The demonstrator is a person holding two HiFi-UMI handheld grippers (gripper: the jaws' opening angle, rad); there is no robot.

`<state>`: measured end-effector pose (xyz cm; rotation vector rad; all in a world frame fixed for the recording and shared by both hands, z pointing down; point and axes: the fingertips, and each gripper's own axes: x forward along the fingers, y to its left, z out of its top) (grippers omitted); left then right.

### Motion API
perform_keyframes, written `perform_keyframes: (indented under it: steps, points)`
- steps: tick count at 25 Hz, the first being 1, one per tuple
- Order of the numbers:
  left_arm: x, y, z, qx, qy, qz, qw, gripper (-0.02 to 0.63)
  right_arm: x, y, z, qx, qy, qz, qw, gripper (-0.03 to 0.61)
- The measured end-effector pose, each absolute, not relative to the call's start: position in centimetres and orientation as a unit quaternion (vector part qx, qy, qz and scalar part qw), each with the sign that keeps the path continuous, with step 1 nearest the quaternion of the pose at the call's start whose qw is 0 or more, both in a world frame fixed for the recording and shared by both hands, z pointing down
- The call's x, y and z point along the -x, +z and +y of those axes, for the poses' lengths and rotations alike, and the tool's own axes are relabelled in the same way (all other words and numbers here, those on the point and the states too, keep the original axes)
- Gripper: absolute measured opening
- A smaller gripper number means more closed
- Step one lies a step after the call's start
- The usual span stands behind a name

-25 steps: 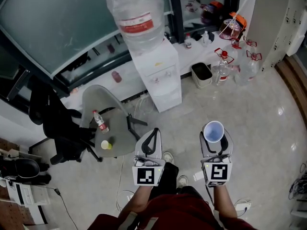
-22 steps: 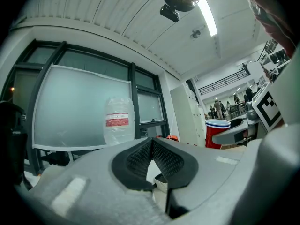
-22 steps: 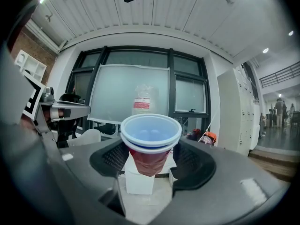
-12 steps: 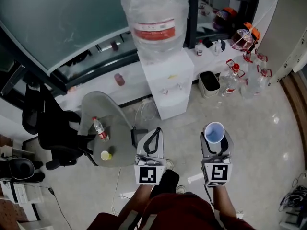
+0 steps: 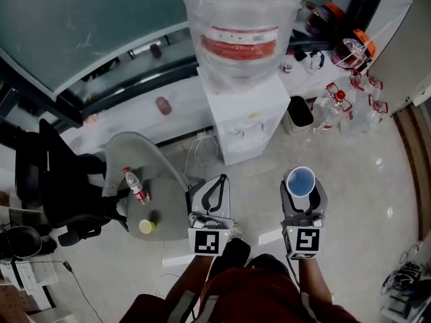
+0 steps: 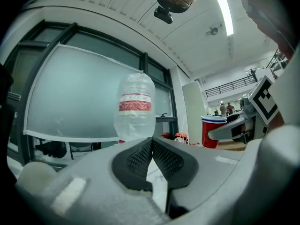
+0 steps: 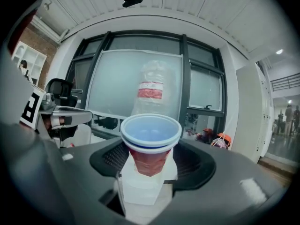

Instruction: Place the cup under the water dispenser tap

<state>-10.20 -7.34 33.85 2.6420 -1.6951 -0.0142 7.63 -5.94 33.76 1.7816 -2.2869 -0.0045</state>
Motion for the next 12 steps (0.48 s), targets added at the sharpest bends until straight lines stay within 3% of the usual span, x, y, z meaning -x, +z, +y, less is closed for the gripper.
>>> perform_keyframes:
  steps: [12]
  points:
    - [10.4, 40.2, -11.2, -0.840, 0.007, -0.542, 0.022, 0.000, -6.1, 42.1, -10.4, -0.571, 0.033, -0.807, 0.144, 0.290]
